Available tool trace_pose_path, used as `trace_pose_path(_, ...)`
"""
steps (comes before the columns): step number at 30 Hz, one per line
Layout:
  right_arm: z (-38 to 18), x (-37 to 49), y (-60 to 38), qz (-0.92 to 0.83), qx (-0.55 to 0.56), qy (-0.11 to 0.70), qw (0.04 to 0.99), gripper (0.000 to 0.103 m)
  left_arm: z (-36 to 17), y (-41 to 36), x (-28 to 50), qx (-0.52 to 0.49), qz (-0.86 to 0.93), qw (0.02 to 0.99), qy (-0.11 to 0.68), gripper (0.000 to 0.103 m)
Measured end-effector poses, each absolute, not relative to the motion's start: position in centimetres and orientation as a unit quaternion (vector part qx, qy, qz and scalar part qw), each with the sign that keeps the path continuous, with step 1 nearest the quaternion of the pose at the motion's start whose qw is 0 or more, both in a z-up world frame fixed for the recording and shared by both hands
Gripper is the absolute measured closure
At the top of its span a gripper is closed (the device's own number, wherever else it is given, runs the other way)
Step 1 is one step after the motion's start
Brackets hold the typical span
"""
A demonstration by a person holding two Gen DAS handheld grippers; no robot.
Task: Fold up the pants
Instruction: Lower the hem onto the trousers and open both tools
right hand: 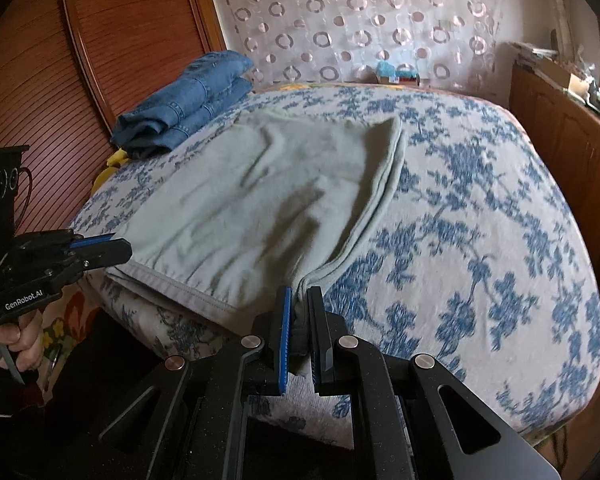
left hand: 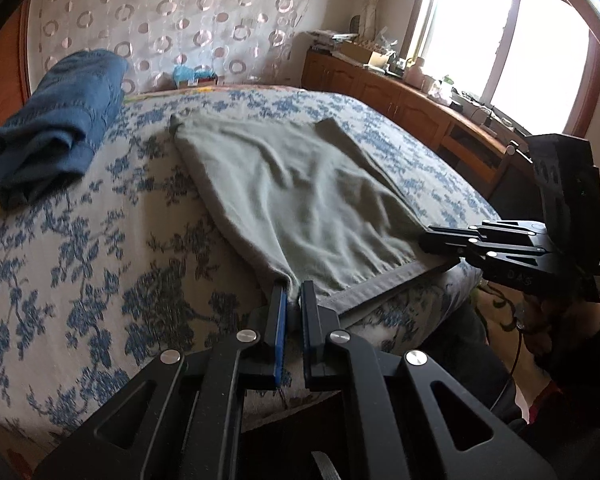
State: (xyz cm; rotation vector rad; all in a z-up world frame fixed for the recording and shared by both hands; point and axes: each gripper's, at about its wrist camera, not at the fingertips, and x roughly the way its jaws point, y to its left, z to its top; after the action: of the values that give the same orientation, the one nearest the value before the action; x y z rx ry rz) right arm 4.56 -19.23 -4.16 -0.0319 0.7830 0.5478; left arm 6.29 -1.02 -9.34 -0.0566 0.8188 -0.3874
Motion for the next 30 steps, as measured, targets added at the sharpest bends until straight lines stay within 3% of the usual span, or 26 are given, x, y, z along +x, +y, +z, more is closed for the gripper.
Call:
trace_pose_path(6,-4.0,4.9,-19.1,0.258,-0.011,0.374,0.891,0.095,-10.1,-1.2,6.3,-0.029,-0.178,0.894,0.409,0.093)
trace_pose_path(14,-5.1,3.7,-19.1,0.249,-0.012,0.366,0.897,0.094,-10.6,-0.4,6.8,-0.032,-0.153,0.900,0.407,0.063)
trace_pose_path(16,-5.2,3.5,-19.1,0.244,-0.015,0.364,0.899,0.090,-10.6,-0.4,6.7,-0.030,-0.151,0.901,0.405,0.060)
trace_pose_path(21,-5.1,2.9,-18.6,0.229,-0.033,0.358,0.905,0.082,-10.7,-0.5,6.6,-0.025,-0.147,0.905,0.398,0.060)
trace_pose_path(27,-5.1,2.5,-18.3,0.222,-0.039,0.353,0.908,0.081,-10.7,-0.8,6.6,-0.020,-0.145,0.908,0.392,0.058)
trace_pose_path(30,-5.1,2.5,-18.5,0.224,-0.038,0.350,0.909,0.081,-10.7,-0.7,6.7,-0.031,-0.159,0.905,0.394,0.076)
